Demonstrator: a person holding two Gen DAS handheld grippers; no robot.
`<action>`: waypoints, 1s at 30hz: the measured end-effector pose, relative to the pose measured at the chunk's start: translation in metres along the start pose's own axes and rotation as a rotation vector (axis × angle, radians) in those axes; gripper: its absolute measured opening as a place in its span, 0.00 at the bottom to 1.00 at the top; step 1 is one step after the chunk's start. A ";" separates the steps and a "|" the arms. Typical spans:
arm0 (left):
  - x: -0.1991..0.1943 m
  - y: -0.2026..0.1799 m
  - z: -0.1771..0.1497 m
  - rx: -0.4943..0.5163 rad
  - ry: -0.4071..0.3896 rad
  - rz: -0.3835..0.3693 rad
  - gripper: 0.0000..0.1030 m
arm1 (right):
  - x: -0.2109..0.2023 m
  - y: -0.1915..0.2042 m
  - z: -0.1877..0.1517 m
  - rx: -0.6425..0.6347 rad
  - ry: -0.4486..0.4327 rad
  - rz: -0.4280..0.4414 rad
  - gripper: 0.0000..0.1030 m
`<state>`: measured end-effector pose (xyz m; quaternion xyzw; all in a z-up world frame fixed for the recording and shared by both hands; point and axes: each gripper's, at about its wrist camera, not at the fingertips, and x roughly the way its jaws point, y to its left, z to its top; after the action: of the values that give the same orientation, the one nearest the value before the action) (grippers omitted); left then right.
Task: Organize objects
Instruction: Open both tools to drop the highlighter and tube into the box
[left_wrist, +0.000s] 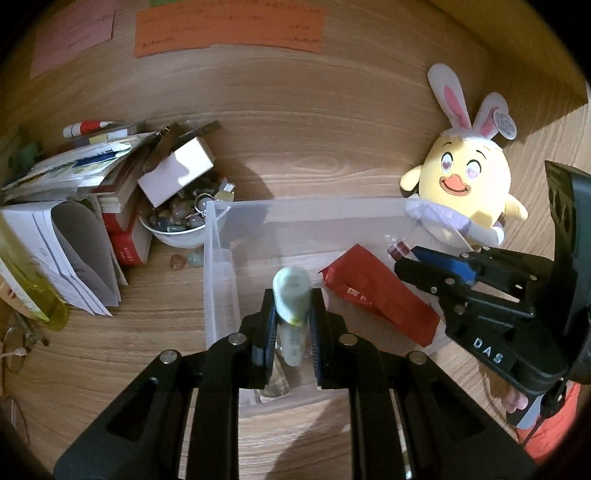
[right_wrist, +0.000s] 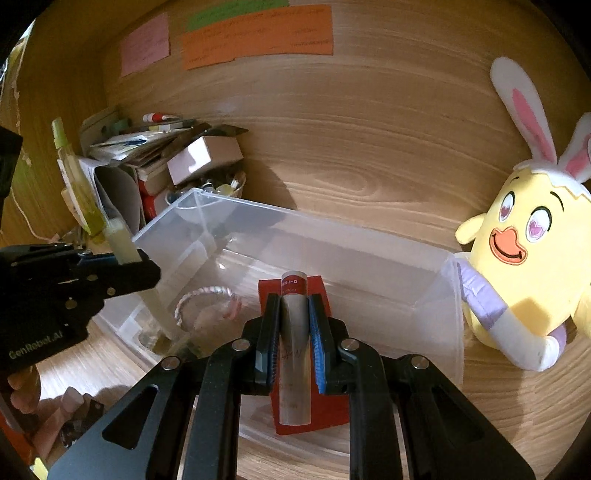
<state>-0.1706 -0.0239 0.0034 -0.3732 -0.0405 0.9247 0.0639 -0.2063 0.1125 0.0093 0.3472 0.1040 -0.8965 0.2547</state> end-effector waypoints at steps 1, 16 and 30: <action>-0.001 -0.001 0.000 0.003 0.000 0.000 0.14 | 0.000 0.001 0.000 -0.006 0.001 -0.002 0.14; -0.023 -0.004 0.002 -0.006 -0.035 0.006 0.58 | -0.016 0.007 0.004 -0.019 -0.041 -0.013 0.55; -0.067 -0.005 -0.007 0.024 -0.084 0.047 0.91 | -0.068 0.007 0.003 0.003 -0.105 0.020 0.82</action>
<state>-0.1175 -0.0283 0.0443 -0.3342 -0.0234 0.9411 0.0447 -0.1611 0.1312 0.0579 0.3011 0.0857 -0.9110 0.2683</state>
